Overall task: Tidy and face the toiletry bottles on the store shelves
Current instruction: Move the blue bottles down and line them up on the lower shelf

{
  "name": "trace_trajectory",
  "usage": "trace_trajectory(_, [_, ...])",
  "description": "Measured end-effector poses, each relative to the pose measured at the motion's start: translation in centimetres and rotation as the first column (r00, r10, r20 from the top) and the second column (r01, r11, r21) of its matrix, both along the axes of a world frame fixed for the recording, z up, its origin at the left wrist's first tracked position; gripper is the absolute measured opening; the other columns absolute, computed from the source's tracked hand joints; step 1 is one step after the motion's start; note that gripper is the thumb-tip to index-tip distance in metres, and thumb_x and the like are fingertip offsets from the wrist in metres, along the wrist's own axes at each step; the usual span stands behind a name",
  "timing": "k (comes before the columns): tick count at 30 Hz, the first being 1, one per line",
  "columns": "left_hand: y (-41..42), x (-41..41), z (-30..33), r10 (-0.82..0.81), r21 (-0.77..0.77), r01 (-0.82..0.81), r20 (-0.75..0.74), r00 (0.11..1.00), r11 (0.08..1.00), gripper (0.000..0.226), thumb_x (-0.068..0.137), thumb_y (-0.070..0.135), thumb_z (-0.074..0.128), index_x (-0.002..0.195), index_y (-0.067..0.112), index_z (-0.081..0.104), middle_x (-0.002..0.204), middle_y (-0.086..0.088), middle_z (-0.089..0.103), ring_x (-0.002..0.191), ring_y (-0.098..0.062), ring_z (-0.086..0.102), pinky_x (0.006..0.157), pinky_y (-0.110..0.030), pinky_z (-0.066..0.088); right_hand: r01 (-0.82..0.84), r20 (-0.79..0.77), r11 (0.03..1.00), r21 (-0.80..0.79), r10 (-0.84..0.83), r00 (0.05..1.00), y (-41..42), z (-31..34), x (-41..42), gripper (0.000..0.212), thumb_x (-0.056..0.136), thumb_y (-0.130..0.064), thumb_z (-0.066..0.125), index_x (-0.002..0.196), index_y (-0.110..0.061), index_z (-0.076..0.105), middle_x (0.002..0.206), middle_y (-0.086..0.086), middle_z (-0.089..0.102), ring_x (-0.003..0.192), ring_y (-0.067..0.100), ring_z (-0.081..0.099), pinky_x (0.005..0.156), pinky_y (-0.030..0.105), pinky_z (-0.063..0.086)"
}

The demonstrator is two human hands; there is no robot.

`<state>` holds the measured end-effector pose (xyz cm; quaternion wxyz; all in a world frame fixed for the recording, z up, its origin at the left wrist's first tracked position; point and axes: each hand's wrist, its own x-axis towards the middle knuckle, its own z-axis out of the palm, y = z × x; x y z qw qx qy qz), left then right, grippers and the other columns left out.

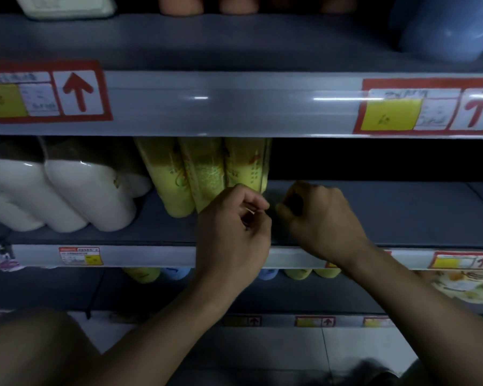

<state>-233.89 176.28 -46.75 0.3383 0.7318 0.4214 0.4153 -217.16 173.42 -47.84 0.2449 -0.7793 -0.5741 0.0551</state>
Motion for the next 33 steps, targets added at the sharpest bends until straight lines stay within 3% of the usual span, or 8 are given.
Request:
trace_trajectory(3, [-1.1, 1.2, 0.4, -0.005, -0.038, 0.006, 0.019, 1.000, 0.999, 0.024, 0.087, 0.004, 0.067, 0.084, 0.028, 0.064, 0.071, 0.010, 0.068, 0.065, -0.008, 0.066, 0.058, -0.024, 0.050, -0.025, -0.022, 0.997, 0.068, 0.027, 0.999, -1.6, -0.4, 1.0, 0.021, 0.089, -0.043, 0.056, 0.080, -0.024, 0.062, 0.074, -0.003, 0.068, 0.069, 0.024, 0.066, 0.060, 0.039, 0.054])
trace_trajectory(8, [-3.9, 2.5, 0.8, 0.001, -0.039, 0.001, 0.032, 0.999, 0.999, 0.025, 0.088, 0.003, 0.066, 0.084, 0.028, 0.065, 0.072, 0.011, 0.067, 0.070, -0.007, 0.067, 0.059, -0.016, 0.046, -0.071, -0.049, 0.990, 0.123, 0.077, 0.996, -4.7, -0.1, 2.8, 0.022, 0.089, -0.044, 0.050, 0.078, -0.029, 0.060, 0.077, -0.008, 0.067, 0.071, 0.018, 0.064, 0.063, 0.039, 0.053])
trace_trajectory(13, [-6.2, 2.6, 1.1, -0.020, 0.022, 0.021, -0.021, 1.000, 1.000, 0.026, 0.087, 0.002, 0.068, 0.082, 0.028, 0.065, 0.078, 0.014, 0.069, 0.074, -0.004, 0.068, 0.062, -0.026, 0.051, -0.054, -0.075, 0.976, 0.210, 0.071, 0.995, -7.5, 2.5, 3.1, 0.031, 0.086, -0.047, 0.045, 0.082, -0.026, 0.066, 0.081, -0.007, 0.072, 0.077, 0.019, 0.068, 0.064, 0.039, 0.053])
trace_trajectory(17, [-7.5, 2.6, 2.8, -0.078, 0.041, 0.077, 0.012, 0.997, 0.996, 0.028, 0.089, 0.000, 0.067, 0.083, 0.028, 0.065, 0.073, 0.011, 0.068, 0.070, -0.010, 0.067, 0.060, -0.034, 0.052, 0.001, -0.128, 0.947, 0.321, 0.042, 0.991, -9.2, 4.9, 2.0, 0.026, 0.085, -0.044, 0.049, 0.080, -0.024, 0.066, 0.078, -0.008, 0.071, 0.075, 0.015, 0.068, 0.064, 0.039, 0.054])
trace_trajectory(24, [-9.6, 2.1, 6.8, -0.126, 0.203, 0.117, 0.034, 0.991, 0.972, 0.030, 0.088, 0.000, 0.068, 0.080, 0.028, 0.066, 0.071, 0.010, 0.066, 0.065, -0.012, 0.065, 0.055, -0.034, 0.051, 0.050, -0.222, 0.879, 0.474, 0.065, 0.973, -10.7, 6.9, 0.2, 0.012, 0.089, -0.025, 0.062, 0.077, -0.025, 0.066, 0.072, -0.013, 0.066, 0.069, 0.006, 0.063, 0.061, 0.034, 0.052])
trace_trajectory(29, [-9.6, 2.3, 8.6, -0.084, 0.306, 0.056, 0.077, 0.993, 0.950, 0.034, 0.084, -0.006, 0.071, 0.080, 0.027, 0.067, 0.076, 0.012, 0.067, 0.071, -0.012, 0.067, 0.058, -0.027, 0.051, -0.017, -0.085, 0.830, 0.557, 0.077, 0.993, -13.2, 6.1, 2.4, 0.013, 0.090, -0.020, 0.065, 0.078, -0.024, 0.064, 0.074, -0.011, 0.064, 0.067, 0.006, 0.061, 0.058, 0.032, 0.048])
trace_trajectory(33, [-9.4, 3.4, 10.6, -0.101, 0.368, 0.030, 0.175, 0.979, 0.929, 0.023, 0.085, 0.003, 0.067, 0.084, 0.026, 0.067, 0.080, 0.011, 0.069, 0.075, -0.016, 0.069, 0.064, -0.034, 0.055, -0.048, -0.046, 0.747, 0.663, 0.104, 0.993, -14.9, 8.0, 3.8, 0.011, 0.091, -0.015, 0.067, 0.083, -0.022, 0.065, 0.080, -0.014, 0.063, 0.075, 0.005, 0.063, 0.064, 0.025, 0.049])
